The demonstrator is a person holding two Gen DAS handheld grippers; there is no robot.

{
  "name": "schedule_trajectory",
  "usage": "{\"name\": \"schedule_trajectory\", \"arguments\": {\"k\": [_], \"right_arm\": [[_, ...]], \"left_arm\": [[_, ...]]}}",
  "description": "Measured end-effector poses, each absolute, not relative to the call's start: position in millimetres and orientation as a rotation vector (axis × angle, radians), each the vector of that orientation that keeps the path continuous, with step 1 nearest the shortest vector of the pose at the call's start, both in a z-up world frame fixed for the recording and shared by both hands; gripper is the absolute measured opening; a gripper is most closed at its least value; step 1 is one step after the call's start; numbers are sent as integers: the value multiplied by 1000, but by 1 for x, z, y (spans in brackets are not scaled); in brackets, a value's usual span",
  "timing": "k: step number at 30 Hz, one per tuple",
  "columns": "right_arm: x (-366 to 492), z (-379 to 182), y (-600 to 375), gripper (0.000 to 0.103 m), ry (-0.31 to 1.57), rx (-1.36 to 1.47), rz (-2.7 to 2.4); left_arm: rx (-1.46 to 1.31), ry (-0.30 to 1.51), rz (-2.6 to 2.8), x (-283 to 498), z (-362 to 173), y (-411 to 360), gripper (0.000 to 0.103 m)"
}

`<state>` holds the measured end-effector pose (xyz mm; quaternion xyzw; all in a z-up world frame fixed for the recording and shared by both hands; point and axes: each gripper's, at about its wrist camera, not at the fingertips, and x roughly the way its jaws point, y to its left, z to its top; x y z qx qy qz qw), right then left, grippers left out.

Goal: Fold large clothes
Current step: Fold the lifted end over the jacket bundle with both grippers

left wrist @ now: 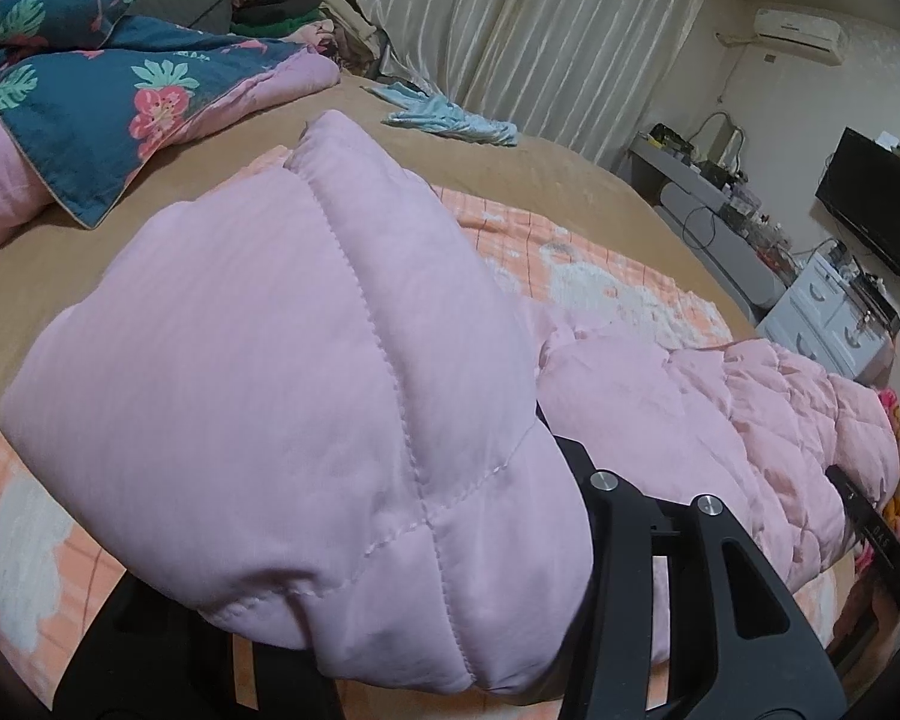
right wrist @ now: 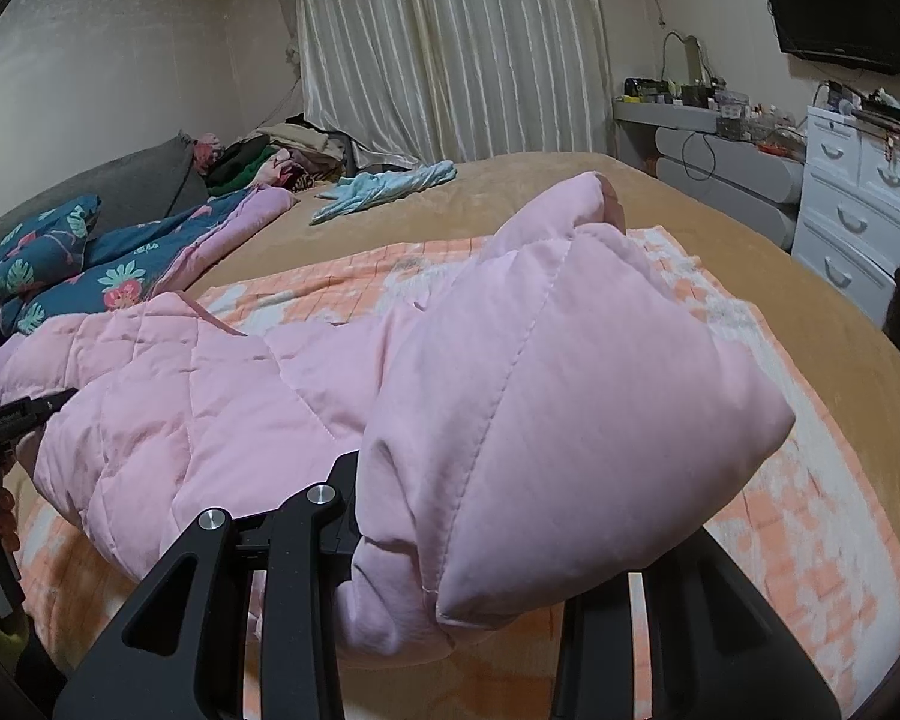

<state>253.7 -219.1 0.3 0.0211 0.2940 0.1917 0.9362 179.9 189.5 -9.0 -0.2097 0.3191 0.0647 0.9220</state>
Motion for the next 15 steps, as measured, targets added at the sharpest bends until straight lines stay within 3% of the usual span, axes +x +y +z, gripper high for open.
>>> {"name": "schedule_trajectory", "arguments": {"k": [10,15], "right_arm": [[224,-33,-237,34,673,117,364],[227,-51,-247,42,745,187,339]], "left_arm": [[-416,689,133,152,-32,189,39],[-408,715,147,148,-50,190,44]]}}
